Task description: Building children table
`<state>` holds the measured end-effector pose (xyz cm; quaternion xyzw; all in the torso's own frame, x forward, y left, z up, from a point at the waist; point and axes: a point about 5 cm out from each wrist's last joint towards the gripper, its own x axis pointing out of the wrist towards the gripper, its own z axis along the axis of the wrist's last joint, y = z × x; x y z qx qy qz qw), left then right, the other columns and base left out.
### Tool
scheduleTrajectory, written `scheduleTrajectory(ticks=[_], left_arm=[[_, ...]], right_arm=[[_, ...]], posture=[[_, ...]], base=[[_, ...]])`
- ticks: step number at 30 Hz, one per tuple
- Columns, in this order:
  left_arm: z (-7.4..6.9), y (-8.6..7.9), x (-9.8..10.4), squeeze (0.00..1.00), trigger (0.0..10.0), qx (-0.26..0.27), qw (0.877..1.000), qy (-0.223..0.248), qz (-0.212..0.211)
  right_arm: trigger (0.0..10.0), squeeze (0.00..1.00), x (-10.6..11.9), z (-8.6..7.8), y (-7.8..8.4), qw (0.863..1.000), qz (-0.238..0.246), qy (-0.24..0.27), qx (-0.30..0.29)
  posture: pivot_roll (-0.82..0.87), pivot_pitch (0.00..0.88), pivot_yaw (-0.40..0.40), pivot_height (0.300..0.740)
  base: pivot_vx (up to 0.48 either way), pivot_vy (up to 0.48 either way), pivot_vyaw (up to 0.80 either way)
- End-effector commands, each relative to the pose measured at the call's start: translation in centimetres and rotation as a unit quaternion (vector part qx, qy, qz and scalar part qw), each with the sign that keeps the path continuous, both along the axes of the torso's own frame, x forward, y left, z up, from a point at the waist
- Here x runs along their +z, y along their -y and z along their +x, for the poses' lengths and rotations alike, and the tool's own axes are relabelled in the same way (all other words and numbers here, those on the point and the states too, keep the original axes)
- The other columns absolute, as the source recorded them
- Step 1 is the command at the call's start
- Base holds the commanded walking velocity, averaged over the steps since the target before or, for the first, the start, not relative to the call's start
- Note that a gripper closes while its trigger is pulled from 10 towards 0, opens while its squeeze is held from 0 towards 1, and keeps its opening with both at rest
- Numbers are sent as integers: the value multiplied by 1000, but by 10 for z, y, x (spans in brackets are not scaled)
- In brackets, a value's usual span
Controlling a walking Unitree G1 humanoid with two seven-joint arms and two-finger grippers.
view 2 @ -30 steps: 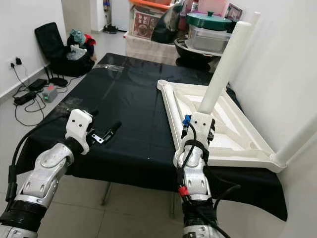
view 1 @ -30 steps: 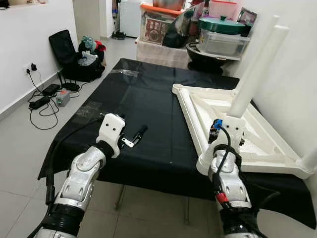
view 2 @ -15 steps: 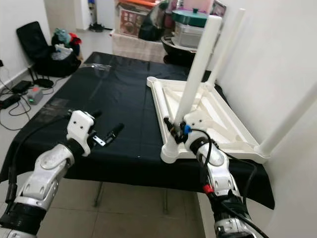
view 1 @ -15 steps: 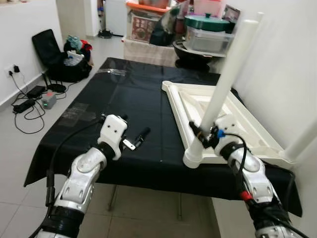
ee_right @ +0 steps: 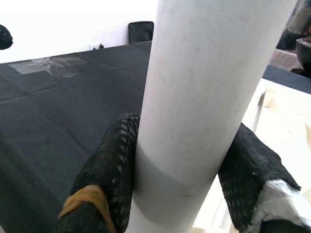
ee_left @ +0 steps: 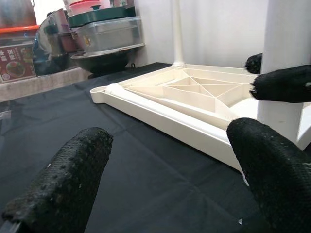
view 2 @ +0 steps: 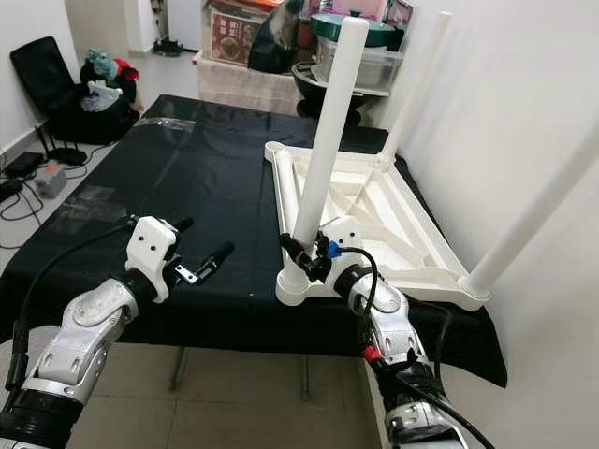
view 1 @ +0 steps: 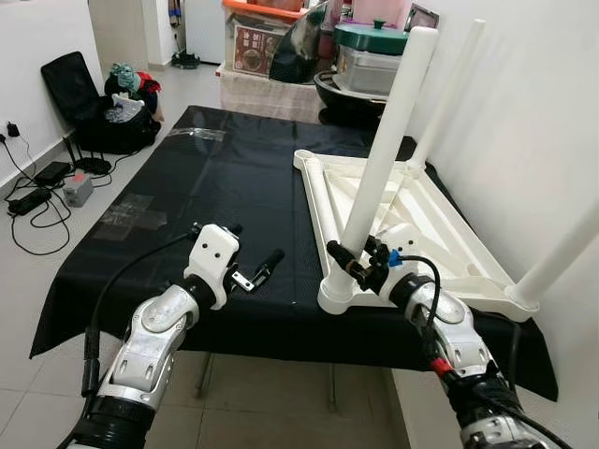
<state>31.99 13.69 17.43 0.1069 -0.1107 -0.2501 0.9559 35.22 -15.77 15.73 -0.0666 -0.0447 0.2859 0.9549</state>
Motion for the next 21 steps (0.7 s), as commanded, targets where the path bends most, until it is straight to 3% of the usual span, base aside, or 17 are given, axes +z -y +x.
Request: scheduleTrajectory(ticks=[1,8,9,10,12,14,15,17,18,19,20,21], left_arm=[[0,4,3,0,10000,-11,1000,1,5],[-1,5,1,0,10000,-10,1000,0,3],[-2,6,1,0,10000,-11,1000,0,2],[-3,5,1,0,10000,-11,1000,-1,2],[-3,5,1,0,10000,-11,1000,-1,2],[-2,0,1,0,10000,-4,1000,-2,5],[-2,0,1,0,10000,-4,1000,-2,5],[0,-1,2,0,10000,-2,1000,-2,5],[0,-1,2,0,10000,-2,1000,-2,5],[1,-1,1,0,10000,-1,1000,-2,6],[1,-1,1,0,10000,-1,1000,-2,6],[2,0,1,0,10000,0,1000,-3,5]], right_arm=[[10000,0,8,8,-6,1000,-15,14,0],[10000,0,8,10,-10,1000,-12,18,-4],[510,0,8,11,-8,1000,-10,15,-13],[0,0,6,12,-4,999,-9,9,-46],[0,0,6,12,-4,999,-9,9,-46],[0,0,-2,14,0,991,3,-21,-135],[0,0,-2,14,0,991,3,-21,-135],[0,0,-11,14,10,966,25,-56,-251],[0,0,-11,14,10,966,25,-56,-251],[0,0,-17,12,15,947,40,-73,-311],[0,0,-17,12,15,947,40,-73,-311],[0,0,-26,6,24,912,70,-104,-392]], posture=[[140,0,-151,740],[139,0,-152,740],[144,0,-154,740],[145,0,-153,740],[145,0,-153,740],[139,0,-151,740],[139,0,-151,740],[134,0,-149,740],[134,0,-149,740],[128,0,-143,740],[128,0,-143,740],[117,0,-135,740]], base=[[0,0,0],[0,0,0],[0,0,0],[0,0,0],[0,0,0],[0,0,0],[0,0,0],[0,0,0],[0,0,0],[0,0,0],[0,0,0],[0,0,0]])
